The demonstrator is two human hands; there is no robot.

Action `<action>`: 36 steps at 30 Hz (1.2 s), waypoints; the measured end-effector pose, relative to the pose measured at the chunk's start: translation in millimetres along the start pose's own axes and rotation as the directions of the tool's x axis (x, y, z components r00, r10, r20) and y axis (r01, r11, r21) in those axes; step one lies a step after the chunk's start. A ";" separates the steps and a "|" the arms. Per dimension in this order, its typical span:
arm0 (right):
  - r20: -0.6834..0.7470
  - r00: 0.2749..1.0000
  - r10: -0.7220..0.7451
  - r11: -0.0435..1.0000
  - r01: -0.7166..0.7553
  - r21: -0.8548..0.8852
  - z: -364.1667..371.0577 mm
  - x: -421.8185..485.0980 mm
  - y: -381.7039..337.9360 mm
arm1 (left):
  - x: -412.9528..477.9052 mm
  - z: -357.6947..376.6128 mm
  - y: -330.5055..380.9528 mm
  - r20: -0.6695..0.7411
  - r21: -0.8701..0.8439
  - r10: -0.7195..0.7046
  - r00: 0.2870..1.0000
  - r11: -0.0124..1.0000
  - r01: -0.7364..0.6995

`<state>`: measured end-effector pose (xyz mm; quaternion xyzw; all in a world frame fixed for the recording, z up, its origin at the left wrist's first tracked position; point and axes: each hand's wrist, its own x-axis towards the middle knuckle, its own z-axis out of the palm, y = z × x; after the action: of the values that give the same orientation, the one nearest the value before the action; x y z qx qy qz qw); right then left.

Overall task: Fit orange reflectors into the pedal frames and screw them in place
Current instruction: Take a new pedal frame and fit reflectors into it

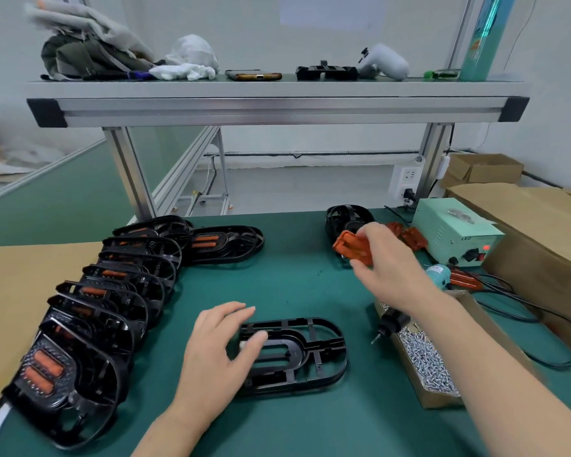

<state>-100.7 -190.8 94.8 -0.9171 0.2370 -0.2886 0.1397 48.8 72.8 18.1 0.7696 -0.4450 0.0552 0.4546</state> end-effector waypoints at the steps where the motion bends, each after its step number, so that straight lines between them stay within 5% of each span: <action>1: -0.008 0.998 -0.070 0.997 0.070 0.038 2.2 -6.4 -13.9 | 4.1 -1.0 9.9 -0.029 -0.072 -0.061 0.998 0.996 0.058; 4: -0.063 0.964 -0.258 0.966 0.259 -0.002 12.1 -25.5 -51.0 | 20.4 -5.9 38.1 0.133 -0.435 -0.309 0.942 0.836 0.335; 9: -0.214 0.864 -0.456 0.883 0.469 0.010 28.9 -53.1 -82.0 | 31.7 -15.8 54.7 0.323 -0.716 -0.304 0.896 0.541 0.442; 15: -0.370 0.846 -0.384 0.888 0.448 0.103 36.0 -63.1 -88.2 | 25.7 -24.2 52.5 0.339 -0.707 -0.215 0.916 0.584 0.399; 21: -0.352 0.902 -0.251 0.904 0.348 0.249 42.4 -66.4 -87.8 | 24.9 -29.4 56.7 0.346 -0.686 -0.163 0.924 0.627 0.368; 29: -0.113 0.994 0.007 0.838 0.056 0.543 41.4 -74.8 -97.8 | 25.5 -32.3 51.2 0.321 -0.671 -0.171 0.931 0.653 0.351; 36: 0.080 0.992 0.098 0.705 -0.126 0.698 38.0 -80.5 -100.8 | 22.5 -35.1 43.7 0.306 -0.661 -0.192 0.933 0.662 0.353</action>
<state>-100.5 -59.2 66.9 -0.7845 0.1623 -0.3307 0.4988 41.4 76.5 77.9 0.5958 -0.3561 -0.2695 0.6675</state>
